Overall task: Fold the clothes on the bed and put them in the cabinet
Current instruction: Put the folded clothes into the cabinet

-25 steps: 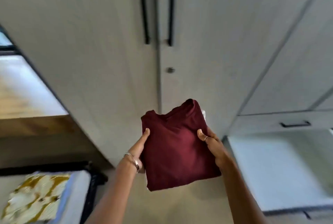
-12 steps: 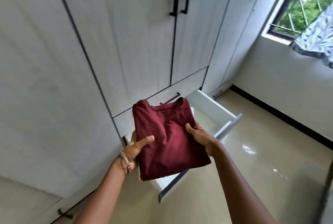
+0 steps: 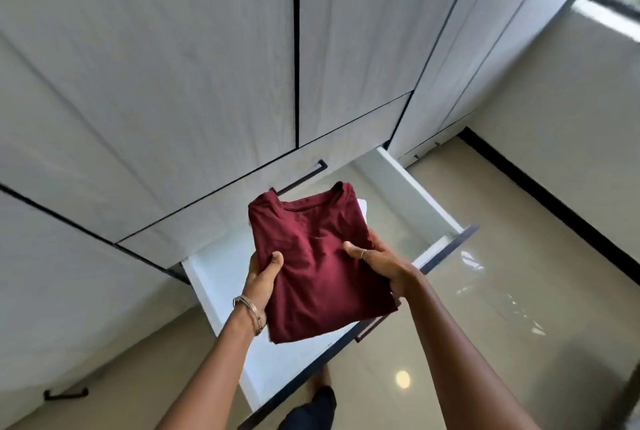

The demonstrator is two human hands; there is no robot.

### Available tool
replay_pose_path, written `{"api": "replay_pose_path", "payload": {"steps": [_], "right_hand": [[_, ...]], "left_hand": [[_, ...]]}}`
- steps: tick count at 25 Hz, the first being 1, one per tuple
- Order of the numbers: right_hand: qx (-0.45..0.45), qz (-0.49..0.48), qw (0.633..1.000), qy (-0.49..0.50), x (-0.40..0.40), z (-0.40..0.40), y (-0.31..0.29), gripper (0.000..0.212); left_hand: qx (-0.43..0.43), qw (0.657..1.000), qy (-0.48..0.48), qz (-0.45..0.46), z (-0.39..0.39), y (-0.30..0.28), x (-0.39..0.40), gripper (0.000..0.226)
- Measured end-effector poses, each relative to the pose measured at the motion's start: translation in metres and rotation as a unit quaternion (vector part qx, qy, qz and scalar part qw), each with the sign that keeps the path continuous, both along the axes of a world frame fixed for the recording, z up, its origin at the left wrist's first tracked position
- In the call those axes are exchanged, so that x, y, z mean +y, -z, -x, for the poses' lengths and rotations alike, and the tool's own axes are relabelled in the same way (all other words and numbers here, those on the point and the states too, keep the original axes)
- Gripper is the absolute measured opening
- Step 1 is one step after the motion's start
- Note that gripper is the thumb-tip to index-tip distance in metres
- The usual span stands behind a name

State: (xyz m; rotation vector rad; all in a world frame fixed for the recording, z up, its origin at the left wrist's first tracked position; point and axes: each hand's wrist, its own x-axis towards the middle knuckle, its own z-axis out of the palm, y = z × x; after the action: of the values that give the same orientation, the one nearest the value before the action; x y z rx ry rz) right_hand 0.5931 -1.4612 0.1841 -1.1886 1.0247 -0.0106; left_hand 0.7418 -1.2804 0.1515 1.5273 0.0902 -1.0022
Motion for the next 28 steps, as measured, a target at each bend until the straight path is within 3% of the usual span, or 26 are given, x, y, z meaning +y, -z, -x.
{"api": "replay_pose_path", "payload": {"steps": [5, 9, 12, 15, 18, 20, 23, 26, 28], "right_hand": [[0.034, 0.012, 0.995, -0.091, -0.071, -0.045, 0.088, 0.039], [0.047, 0.019, 0.991, -0.127, -0.108, -0.071, 0.167, 0.034], [0.036, 0.043, 0.988, -0.145, -0.133, -0.094, 0.233, 0.031], [0.032, 0.067, 0.986, -0.147, -0.154, -0.105, 0.313, 0.037], [0.147, 0.107, 0.970, -0.162, -0.158, -0.099, 0.367, 0.057], [0.211, 0.124, 0.950, -0.196, -0.152, -0.087, 0.386, 0.065], [0.243, 0.133, 0.936, -0.219, -0.149, -0.078, 0.389, 0.060], [0.271, 0.124, 0.928, -0.223, -0.155, -0.080, 0.385, 0.062], [0.293, 0.171, 0.914, -0.223, -0.155, -0.079, 0.377, 0.060]], "left_hand": [[0.051, 0.991, -0.071, -0.099, -0.012, 0.078, -0.056, 0.037], [0.074, 0.989, -0.099, -0.082, -0.027, 0.143, -0.085, 0.058], [0.039, 0.988, -0.125, -0.088, -0.041, 0.208, -0.107, 0.058], [0.008, 0.985, -0.134, -0.104, -0.054, 0.279, -0.123, 0.065], [0.032, 0.978, -0.092, -0.185, -0.050, 0.331, -0.124, 0.064], [0.015, 0.965, -0.064, -0.255, -0.031, 0.354, -0.119, 0.073], [-0.007, 0.927, -0.023, -0.375, -0.002, 0.360, -0.123, 0.063], [0.064, 0.922, -0.045, -0.380, 0.003, 0.350, -0.133, 0.058], [0.061, 0.903, -0.008, -0.426, 0.007, 0.339, -0.132, 0.062]]}}
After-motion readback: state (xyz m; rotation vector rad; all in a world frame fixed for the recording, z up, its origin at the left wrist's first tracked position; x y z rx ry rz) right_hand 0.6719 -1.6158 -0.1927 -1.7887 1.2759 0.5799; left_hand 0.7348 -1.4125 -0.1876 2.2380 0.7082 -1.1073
